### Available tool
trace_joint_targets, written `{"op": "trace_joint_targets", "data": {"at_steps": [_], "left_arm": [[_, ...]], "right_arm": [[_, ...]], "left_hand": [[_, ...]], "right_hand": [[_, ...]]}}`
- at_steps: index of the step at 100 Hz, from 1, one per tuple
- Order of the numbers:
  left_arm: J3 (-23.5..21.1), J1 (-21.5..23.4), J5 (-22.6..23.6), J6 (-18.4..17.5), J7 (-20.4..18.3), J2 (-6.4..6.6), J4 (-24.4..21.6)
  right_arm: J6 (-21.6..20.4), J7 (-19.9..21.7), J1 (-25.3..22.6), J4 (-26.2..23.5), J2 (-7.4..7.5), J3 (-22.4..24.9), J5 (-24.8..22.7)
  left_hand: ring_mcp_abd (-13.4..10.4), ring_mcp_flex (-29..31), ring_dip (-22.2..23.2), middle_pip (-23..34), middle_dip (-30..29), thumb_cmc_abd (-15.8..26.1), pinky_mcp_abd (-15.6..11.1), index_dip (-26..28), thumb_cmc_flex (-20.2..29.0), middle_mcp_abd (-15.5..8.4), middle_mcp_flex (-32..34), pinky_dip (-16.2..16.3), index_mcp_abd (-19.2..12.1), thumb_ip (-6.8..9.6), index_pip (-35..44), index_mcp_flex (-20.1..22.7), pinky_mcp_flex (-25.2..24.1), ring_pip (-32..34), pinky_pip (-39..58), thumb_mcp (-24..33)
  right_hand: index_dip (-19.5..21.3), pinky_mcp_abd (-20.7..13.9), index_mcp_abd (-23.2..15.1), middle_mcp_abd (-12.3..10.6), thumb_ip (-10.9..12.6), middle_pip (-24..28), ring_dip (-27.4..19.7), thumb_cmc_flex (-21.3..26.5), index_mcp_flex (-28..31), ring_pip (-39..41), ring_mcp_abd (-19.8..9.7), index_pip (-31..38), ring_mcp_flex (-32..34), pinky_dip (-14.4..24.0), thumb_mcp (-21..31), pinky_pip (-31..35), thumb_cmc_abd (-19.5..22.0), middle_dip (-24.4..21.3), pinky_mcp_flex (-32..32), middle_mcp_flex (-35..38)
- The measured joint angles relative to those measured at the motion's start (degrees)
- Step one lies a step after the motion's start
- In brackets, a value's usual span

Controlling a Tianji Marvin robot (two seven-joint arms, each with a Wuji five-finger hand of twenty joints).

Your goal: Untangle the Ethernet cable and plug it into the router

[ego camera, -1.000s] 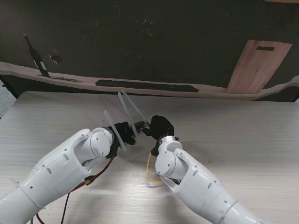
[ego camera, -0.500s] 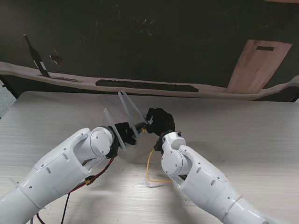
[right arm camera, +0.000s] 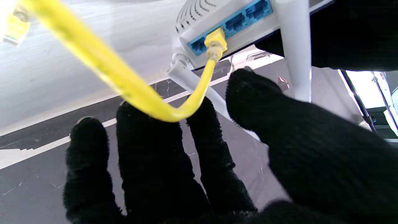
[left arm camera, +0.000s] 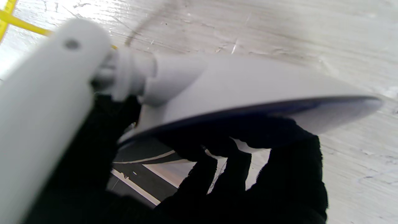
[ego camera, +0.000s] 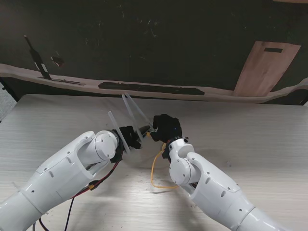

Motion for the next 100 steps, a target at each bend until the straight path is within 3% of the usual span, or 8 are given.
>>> {"op": "trace_joint_targets", "data": {"at_steps": [12,42,68,100], "left_arm": [[0.22,-0.23,-0.16,0.11,0.00,-0.02,0.13],[0.39,-0.57,-0.46,0.18,-0.08,-0.07,0.39],[0.43,-0.63,-0.51,0.20,-0.11,-0.07,0.44],[0.58,-0.86,-0.62,0.23,-0.38,-0.02,0.52]], "right_arm": [[0.09,0.37,-0.08,-0.09,0.00,-0.17,0.55],[0.92,1.60,0.32,0.24,-0.54,-1.43,3.27],[1.23,1.81,0.96,0.93,-1.02,-1.98,4.38],[2.31,1.64,1.37,1.36,-1.05,-2.55,3.07]], "left_hand": [[0.00,0.04,0.00,0.00,0.00,0.00,0.05,0.00,0.00,0.00,0.02,0.07,0.00,0.00,0.00,0.00,0.01,0.00,0.19,-0.06],[0.06,0.36,0.04,0.00,0.00,0.00,0.21,0.00,0.00,0.09,0.39,0.11,0.12,0.01,0.00,0.15,0.29,0.00,0.47,-0.32],[0.07,0.36,0.04,0.00,0.00,0.00,0.23,0.00,0.00,0.10,0.40,0.11,0.13,0.01,0.00,0.27,0.29,0.00,0.48,-0.42],[0.08,0.36,0.04,0.00,0.00,0.00,0.23,0.00,0.00,0.10,0.41,0.11,0.13,0.03,0.00,0.29,0.29,0.00,0.48,-0.52]], "right_hand": [[-0.48,0.07,0.00,0.16,-2.05,0.00,0.00,3.39,-0.07,0.20,0.28,1.43,0.70,0.29,0.22,0.03,-1.25,0.00,0.88,0.67],[-3.36,0.76,0.62,0.17,-2.65,0.00,0.00,5.75,1.76,0.20,0.90,3.37,3.56,0.93,0.58,0.58,-1.90,-0.47,2.84,3.44],[-3.56,0.94,2.22,0.18,-2.65,0.02,0.00,8.33,2.37,0.77,1.12,4.93,4.86,1.05,1.54,0.68,3.73,-3.49,3.82,5.46],[-3.59,1.52,1.88,0.18,-2.65,0.03,-0.03,8.80,2.43,0.91,1.33,5.66,5.61,1.12,1.55,0.99,3.47,-3.64,4.82,6.10]]}}
